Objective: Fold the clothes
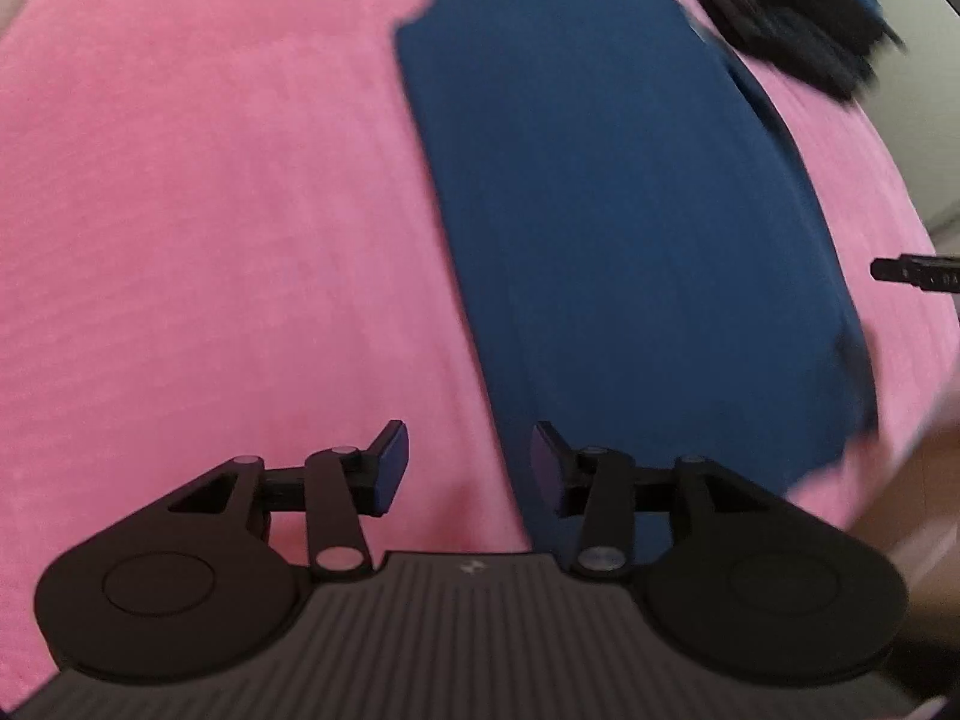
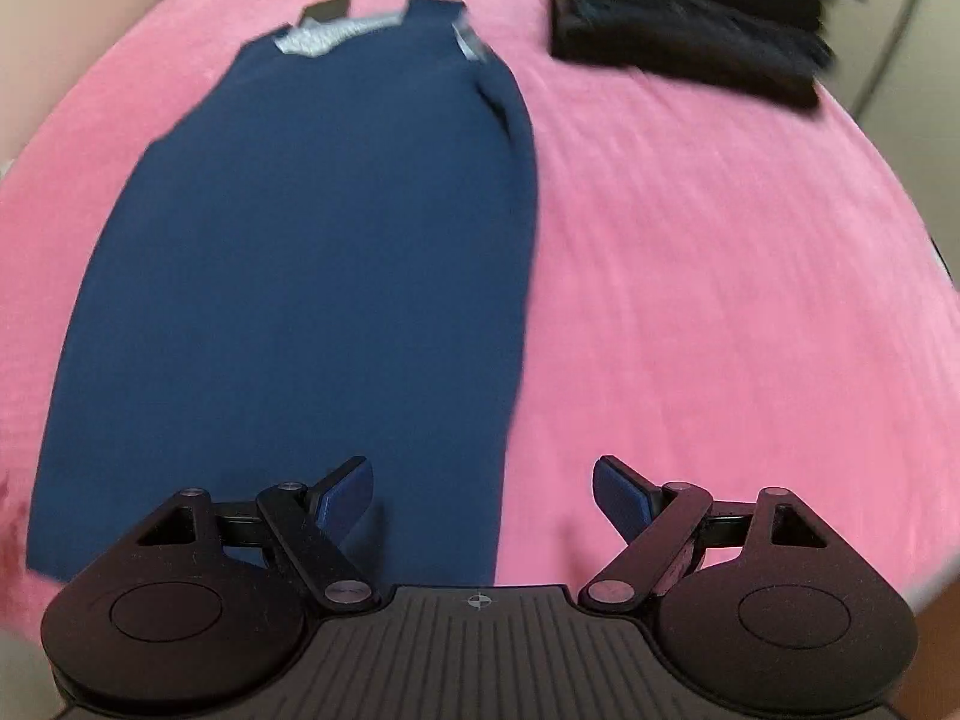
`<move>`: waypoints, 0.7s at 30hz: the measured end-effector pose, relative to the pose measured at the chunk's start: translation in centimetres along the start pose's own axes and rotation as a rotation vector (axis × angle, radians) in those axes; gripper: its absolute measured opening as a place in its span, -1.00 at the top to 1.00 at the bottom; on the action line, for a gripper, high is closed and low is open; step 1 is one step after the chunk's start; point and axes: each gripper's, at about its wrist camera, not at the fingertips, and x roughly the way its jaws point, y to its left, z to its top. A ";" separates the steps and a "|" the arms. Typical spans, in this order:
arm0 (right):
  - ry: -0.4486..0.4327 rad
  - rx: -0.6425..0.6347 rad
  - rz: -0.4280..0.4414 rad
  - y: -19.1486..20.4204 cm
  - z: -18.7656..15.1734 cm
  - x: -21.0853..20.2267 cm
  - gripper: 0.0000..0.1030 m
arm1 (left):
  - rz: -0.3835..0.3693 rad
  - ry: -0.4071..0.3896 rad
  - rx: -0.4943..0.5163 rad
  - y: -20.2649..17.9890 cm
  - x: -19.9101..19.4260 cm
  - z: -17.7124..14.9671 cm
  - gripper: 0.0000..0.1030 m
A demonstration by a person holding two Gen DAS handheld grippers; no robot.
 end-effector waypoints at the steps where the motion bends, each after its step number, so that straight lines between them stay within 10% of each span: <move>1: 0.004 0.020 -0.006 0.6 -0.9 0.3 -0.62 | -0.013 0.006 0.030 -0.3 -0.3 -1.6 0.23; 9: -0.014 0.125 0.011 1.8 -6.4 -1.7 -0.62 | -0.084 0.036 0.182 -2.8 -0.1 -7.8 0.22; 21: 0.022 -0.054 0.139 0.6 -4.6 7.5 -0.61 | -0.095 0.076 -0.068 -2.7 5.6 -4.9 0.35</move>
